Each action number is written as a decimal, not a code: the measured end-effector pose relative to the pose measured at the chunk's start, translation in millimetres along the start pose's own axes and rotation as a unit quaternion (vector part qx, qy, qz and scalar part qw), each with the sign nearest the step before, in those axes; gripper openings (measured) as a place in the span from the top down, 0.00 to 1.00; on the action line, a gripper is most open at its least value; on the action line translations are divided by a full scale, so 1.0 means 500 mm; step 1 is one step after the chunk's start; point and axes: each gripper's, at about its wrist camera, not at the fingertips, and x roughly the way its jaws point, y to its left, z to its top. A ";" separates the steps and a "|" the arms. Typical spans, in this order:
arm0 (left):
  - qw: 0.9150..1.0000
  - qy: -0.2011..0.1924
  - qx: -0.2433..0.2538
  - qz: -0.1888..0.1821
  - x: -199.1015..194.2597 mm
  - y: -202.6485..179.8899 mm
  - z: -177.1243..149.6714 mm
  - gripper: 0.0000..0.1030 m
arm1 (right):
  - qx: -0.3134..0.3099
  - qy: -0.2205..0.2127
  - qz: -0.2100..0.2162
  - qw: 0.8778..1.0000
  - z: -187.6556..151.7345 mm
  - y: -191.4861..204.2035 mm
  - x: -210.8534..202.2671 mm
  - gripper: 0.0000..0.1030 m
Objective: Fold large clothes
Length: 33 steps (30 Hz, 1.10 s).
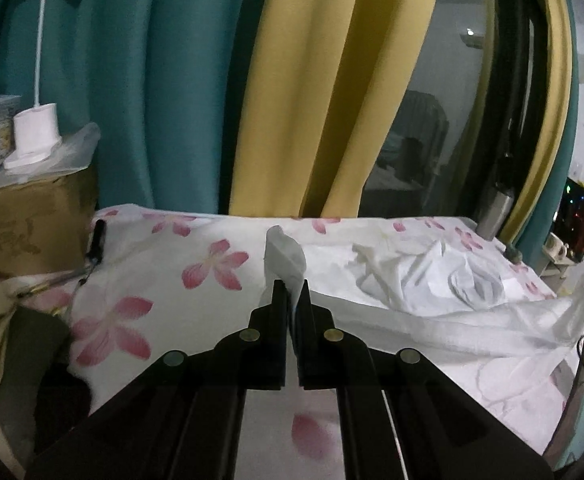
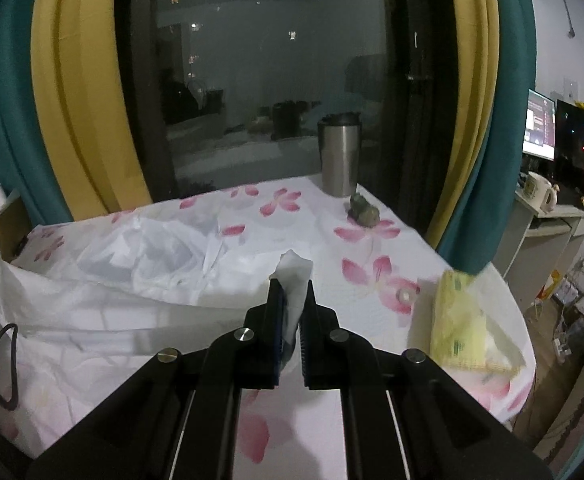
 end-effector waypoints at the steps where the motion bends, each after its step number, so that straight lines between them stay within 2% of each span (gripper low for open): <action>1: 1.000 0.000 0.001 -0.001 0.010 -0.001 0.006 0.96 | 0.000 0.000 -0.002 1.000 0.007 -0.004 0.009 0.94; 10: 1.000 0.003 -0.004 -0.012 0.120 -0.002 0.060 0.96 | -0.005 0.012 -0.005 1.000 0.064 -0.029 0.122 0.94; 21: 1.000 0.009 -0.003 -0.009 0.259 -0.018 0.117 0.96 | -0.013 0.028 -0.010 0.999 0.128 -0.036 0.254 0.94; 33: 0.998 0.060 -0.007 0.006 0.417 -0.006 0.131 0.96 | -0.021 0.084 -0.016 0.996 0.135 -0.041 0.421 0.94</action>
